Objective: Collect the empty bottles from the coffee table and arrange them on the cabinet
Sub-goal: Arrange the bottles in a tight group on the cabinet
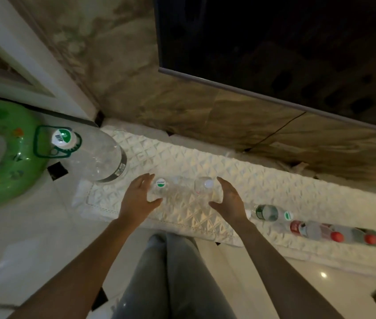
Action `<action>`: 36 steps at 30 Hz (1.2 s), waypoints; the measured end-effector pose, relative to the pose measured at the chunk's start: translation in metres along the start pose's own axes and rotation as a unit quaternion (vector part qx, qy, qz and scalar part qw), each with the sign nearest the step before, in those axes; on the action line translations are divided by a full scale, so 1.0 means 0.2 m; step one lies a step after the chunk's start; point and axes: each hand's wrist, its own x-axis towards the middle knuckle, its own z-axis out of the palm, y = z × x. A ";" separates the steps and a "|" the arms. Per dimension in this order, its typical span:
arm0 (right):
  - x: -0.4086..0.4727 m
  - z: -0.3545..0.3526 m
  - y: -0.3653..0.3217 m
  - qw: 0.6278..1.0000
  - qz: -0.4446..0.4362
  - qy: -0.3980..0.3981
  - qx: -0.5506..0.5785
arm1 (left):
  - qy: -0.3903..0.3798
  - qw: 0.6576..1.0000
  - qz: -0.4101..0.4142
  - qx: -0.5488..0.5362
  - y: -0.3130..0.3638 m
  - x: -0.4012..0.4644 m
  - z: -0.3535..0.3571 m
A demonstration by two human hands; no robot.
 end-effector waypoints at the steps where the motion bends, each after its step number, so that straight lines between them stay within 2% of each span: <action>1: 0.03 0.02 0.02 1.000 0.004 0.000 0.007 | -0.013 1.000 -0.009 -0.009 -0.02 0.02 0.03; 4: 0.12 0.08 0.06 0.999 0.029 -0.004 0.031 | -0.042 0.999 -0.023 -0.023 -0.09 0.09 0.11; 9: 0.19 0.20 0.11 0.996 0.040 0.002 0.077 | -0.025 1.000 0.009 0.011 -0.17 0.17 0.25; 12: 0.23 0.26 0.13 0.994 0.029 0.016 0.100 | -0.024 1.000 0.017 -0.006 -0.20 0.23 0.31; 20: 0.38 0.35 0.10 0.998 -0.016 0.012 0.063 | -0.045 0.996 0.067 -0.028 -0.31 0.32 0.37; 25: 0.36 0.41 0.06 0.998 -0.021 0.044 0.032 | -0.057 0.992 0.107 -0.040 -0.32 0.36 0.37; 31: 0.23 0.45 0.03 0.995 -0.011 0.093 0.039 | -0.078 0.988 0.128 -0.048 -0.35 0.36 0.32; 36: 0.17 0.50 -0.02 0.995 -0.010 0.077 0.069 | -0.101 0.985 0.131 -0.050 -0.36 0.33 0.30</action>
